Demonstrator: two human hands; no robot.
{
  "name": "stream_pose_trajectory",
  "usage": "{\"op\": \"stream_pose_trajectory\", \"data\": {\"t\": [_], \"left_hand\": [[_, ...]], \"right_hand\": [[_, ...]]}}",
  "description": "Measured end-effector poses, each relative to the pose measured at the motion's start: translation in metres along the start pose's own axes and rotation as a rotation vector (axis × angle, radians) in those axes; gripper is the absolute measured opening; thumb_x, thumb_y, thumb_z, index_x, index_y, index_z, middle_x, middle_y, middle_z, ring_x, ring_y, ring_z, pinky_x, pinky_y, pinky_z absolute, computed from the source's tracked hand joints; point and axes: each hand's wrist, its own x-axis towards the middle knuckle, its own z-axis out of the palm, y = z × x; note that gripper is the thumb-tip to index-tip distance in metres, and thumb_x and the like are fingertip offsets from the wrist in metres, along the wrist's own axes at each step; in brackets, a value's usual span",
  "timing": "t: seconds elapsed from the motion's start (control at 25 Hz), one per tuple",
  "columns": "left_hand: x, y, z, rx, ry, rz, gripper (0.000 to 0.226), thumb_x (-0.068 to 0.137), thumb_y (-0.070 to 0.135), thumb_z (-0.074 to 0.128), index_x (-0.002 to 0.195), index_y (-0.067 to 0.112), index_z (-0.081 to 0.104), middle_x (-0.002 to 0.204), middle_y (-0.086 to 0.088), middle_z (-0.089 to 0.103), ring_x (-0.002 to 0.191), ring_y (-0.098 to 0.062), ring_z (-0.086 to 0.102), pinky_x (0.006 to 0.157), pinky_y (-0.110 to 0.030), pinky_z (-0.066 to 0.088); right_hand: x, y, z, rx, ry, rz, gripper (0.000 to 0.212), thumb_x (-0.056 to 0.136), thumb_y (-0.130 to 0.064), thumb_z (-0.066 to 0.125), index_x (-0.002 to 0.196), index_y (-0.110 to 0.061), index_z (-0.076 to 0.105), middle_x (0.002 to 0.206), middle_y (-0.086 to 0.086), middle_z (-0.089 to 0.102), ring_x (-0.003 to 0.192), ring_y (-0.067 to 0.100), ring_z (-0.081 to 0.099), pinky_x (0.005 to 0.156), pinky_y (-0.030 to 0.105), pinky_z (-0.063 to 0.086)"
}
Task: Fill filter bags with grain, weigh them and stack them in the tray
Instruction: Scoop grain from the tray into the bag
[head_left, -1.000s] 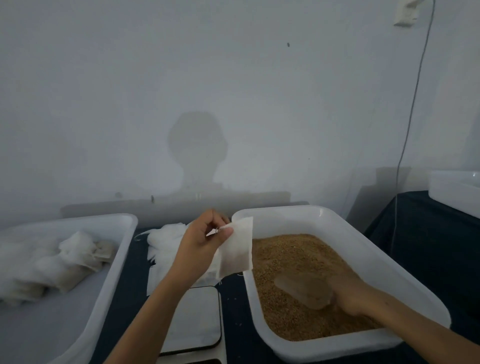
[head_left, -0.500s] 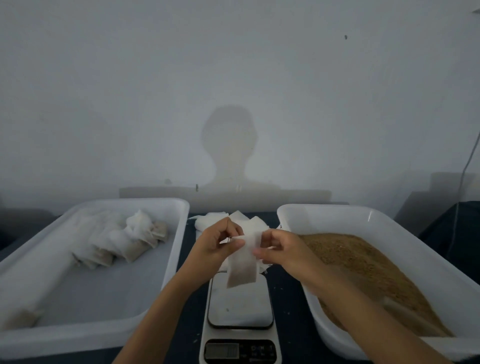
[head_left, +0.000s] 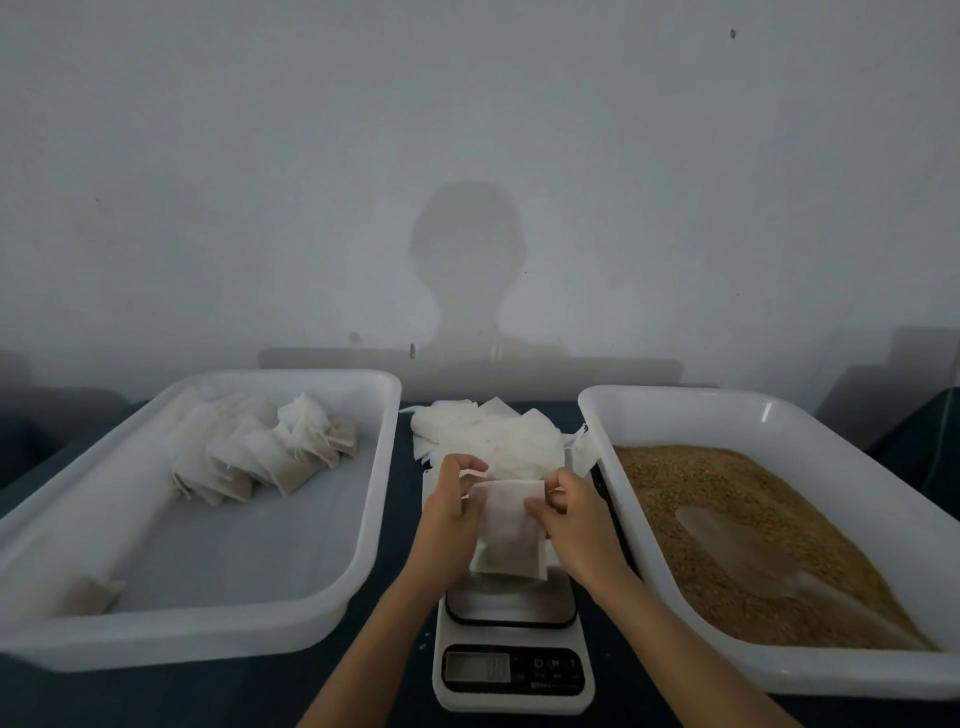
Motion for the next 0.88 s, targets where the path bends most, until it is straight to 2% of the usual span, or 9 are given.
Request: {"op": "stream_pose_trajectory", "data": {"t": [0.08, 0.12, 0.24, 0.32, 0.4, 0.52, 0.68, 0.88], "left_hand": [[0.000, -0.004, 0.001, -0.019, -0.015, -0.009, 0.024, 0.096, 0.004, 0.047, 0.115, 0.016, 0.041, 0.086, 0.002, 0.058, 0.068, 0.003, 0.056, 0.058, -0.008, 0.043], [-0.001, -0.005, 0.001, -0.046, -0.031, -0.017, 0.026, 0.095, 0.006, 0.049, 0.117, 0.017, 0.040, 0.093, 0.003, 0.060, 0.075, 0.002, 0.059, 0.063, -0.011, 0.047], [0.000, -0.005, -0.003, -0.081, -0.043, -0.024, 0.027, 0.094, 0.009, 0.054, 0.116, 0.017, 0.040, 0.117, 0.001, 0.058, 0.109, -0.010, 0.058, 0.092, -0.026, 0.049], [0.001, -0.002, -0.008, -0.082, -0.014, -0.009, 0.023, 0.093, 0.007, 0.054, 0.111, 0.018, 0.044, 0.120, -0.002, 0.056, 0.116, -0.015, 0.054, 0.100, -0.032, 0.046], [0.001, 0.004, -0.014, -0.100, 0.018, 0.024, 0.023, 0.093, 0.003, 0.053, 0.104, 0.023, 0.048, 0.116, 0.001, 0.059, 0.113, -0.011, 0.056, 0.097, -0.024, 0.046], [-0.002, 0.009, -0.024, -0.160, 0.091, 0.068, 0.026, 0.092, -0.004, 0.050, 0.098, 0.021, 0.055, 0.106, 0.004, 0.062, 0.102, -0.003, 0.058, 0.086, -0.011, 0.044], [-0.006, 0.008, -0.030, -0.160, 0.180, 0.061, 0.025, 0.092, -0.006, 0.047, 0.097, 0.015, 0.059, 0.100, 0.004, 0.064, 0.096, -0.001, 0.060, 0.085, -0.012, 0.046], [-0.006, 0.011, -0.029, -0.166, 0.164, 0.044, 0.027, 0.090, -0.009, 0.046, 0.095, 0.015, 0.058, 0.100, 0.002, 0.064, 0.094, -0.002, 0.059, 0.082, -0.010, 0.045]], "right_hand": [[0.000, 0.003, 0.005, 0.033, 0.005, -0.021, 0.013, 0.090, -0.013, 0.062, 0.099, -0.017, 0.054, 0.092, -0.005, 0.063, 0.086, 0.003, 0.060, 0.071, 0.013, 0.049], [0.000, 0.003, 0.007, 0.057, 0.015, -0.026, 0.015, 0.090, -0.013, 0.062, 0.101, -0.019, 0.053, 0.092, -0.008, 0.061, 0.085, 0.000, 0.059, 0.068, 0.008, 0.046], [0.002, 0.003, 0.009, 0.112, 0.062, -0.037, 0.017, 0.091, -0.008, 0.059, 0.101, -0.020, 0.052, 0.096, -0.006, 0.064, 0.090, -0.001, 0.059, 0.071, 0.008, 0.044], [0.002, 0.001, 0.008, 0.135, 0.099, -0.066, 0.016, 0.092, -0.003, 0.056, 0.099, -0.017, 0.053, 0.096, -0.003, 0.067, 0.091, 0.000, 0.060, 0.075, 0.012, 0.045], [0.001, -0.002, 0.005, 0.170, 0.147, -0.109, 0.013, 0.093, -0.001, 0.052, 0.097, -0.014, 0.056, 0.093, -0.003, 0.068, 0.090, 0.001, 0.062, 0.079, 0.017, 0.047], [-0.002, -0.005, -0.003, 0.231, 0.216, -0.165, 0.016, 0.095, 0.000, 0.047, 0.094, -0.011, 0.059, 0.087, -0.005, 0.068, 0.087, 0.003, 0.064, 0.078, 0.014, 0.049], [-0.005, -0.004, -0.012, 0.280, 0.268, -0.149, 0.023, 0.094, 0.002, 0.046, 0.087, -0.015, 0.060, 0.083, -0.005, 0.067, 0.080, 0.001, 0.063, 0.074, 0.013, 0.048], [-0.004, 0.000, -0.016, 0.294, 0.294, -0.096, 0.024, 0.092, 0.004, 0.045, 0.087, -0.012, 0.061, 0.081, -0.005, 0.066, 0.075, -0.002, 0.062, 0.072, 0.017, 0.047]]}}
